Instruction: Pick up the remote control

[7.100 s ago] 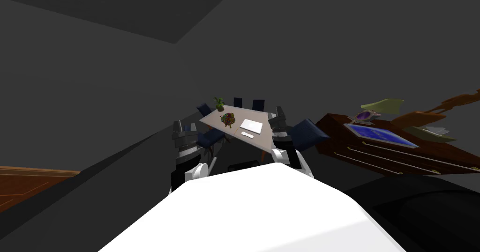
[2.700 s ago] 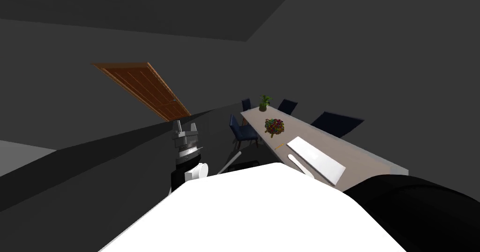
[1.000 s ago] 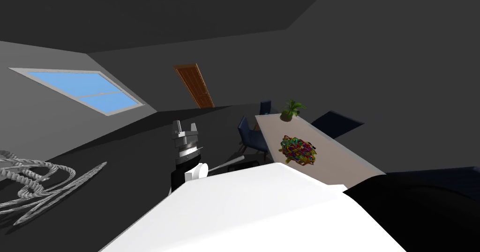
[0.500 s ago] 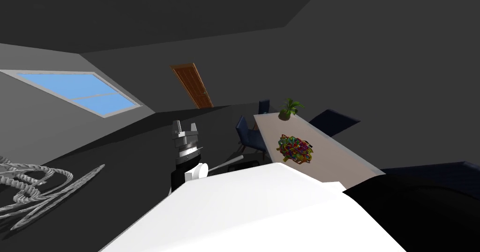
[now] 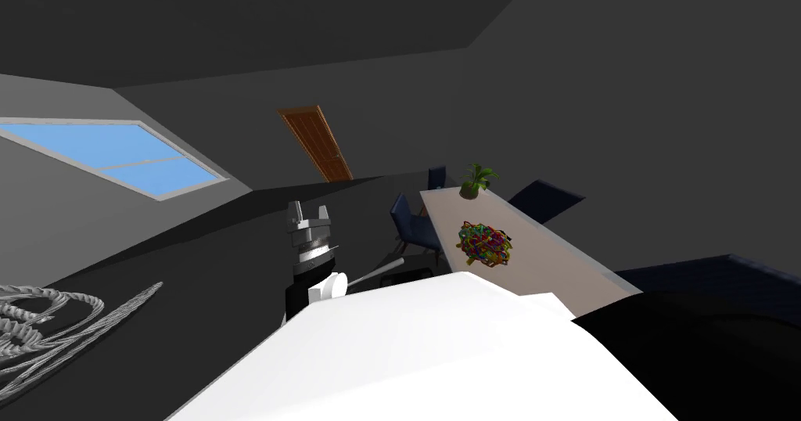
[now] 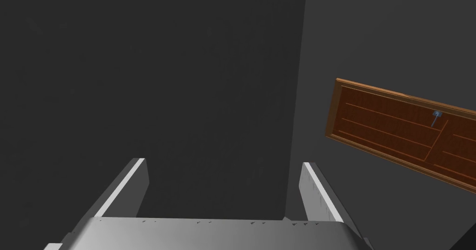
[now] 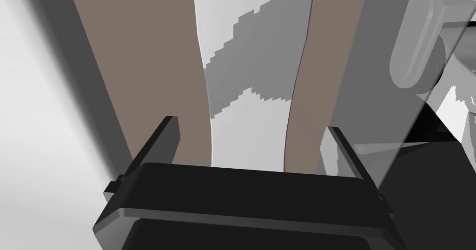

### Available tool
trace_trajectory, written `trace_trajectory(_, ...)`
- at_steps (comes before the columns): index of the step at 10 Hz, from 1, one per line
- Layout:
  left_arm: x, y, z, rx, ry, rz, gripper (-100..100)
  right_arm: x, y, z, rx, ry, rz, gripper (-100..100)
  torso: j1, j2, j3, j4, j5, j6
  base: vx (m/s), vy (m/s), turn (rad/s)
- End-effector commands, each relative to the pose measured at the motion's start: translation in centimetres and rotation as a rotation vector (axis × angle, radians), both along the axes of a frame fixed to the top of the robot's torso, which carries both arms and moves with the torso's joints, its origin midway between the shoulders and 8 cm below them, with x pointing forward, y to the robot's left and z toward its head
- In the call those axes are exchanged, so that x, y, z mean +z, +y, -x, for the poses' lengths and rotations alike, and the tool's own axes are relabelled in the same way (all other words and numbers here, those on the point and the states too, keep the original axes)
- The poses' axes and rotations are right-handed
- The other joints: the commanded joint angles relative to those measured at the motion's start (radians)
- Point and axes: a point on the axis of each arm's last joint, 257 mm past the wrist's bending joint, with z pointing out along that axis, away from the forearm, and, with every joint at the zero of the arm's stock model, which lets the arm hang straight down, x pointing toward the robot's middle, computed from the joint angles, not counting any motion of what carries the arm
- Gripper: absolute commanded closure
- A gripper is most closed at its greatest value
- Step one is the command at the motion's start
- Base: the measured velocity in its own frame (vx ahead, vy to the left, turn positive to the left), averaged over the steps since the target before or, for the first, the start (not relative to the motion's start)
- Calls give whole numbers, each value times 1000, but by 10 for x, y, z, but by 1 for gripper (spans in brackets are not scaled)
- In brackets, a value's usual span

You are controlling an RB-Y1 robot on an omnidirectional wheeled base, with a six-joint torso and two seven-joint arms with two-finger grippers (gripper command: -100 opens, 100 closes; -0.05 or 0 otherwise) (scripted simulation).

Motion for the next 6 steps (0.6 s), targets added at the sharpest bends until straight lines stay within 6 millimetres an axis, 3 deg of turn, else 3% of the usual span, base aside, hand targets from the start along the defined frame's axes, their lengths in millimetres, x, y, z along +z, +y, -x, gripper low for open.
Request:
trace_trajectory(1,0,0,0,0,0,0,0,-3,3,-18,8,-8,4,-100,0,0,0,0,0,0,-35,-26,-76)
trace_trajectory(2,0,0,0,0,0,0,0,-3,7,-13,15,2,-2,-100,0,0,0,0,0,0,-30,-29,-35)
trace_trajectory(3,0,0,0,0,0,0,0,-5,8,-29,20,-6,3,-100,0,0,0,0,0,0,-39,-33,-78)
trace_trajectory(4,0,0,0,0,0,0,0,-5,11,-25,26,3,-2,-100,-1,0,0,0,0,0,-32,-27,-39)
trace_trajectory(5,0,0,0,0,0,0,0,-6,12,-41,29,-6,5,-100,0,0,0,0,0,0,-35,-35,-81)
trace_trajectory(6,0,0,0,0,0,0,0,-6,15,-35,37,4,0,-100,-1,0,0,0,0,0,-33,-28,-31)
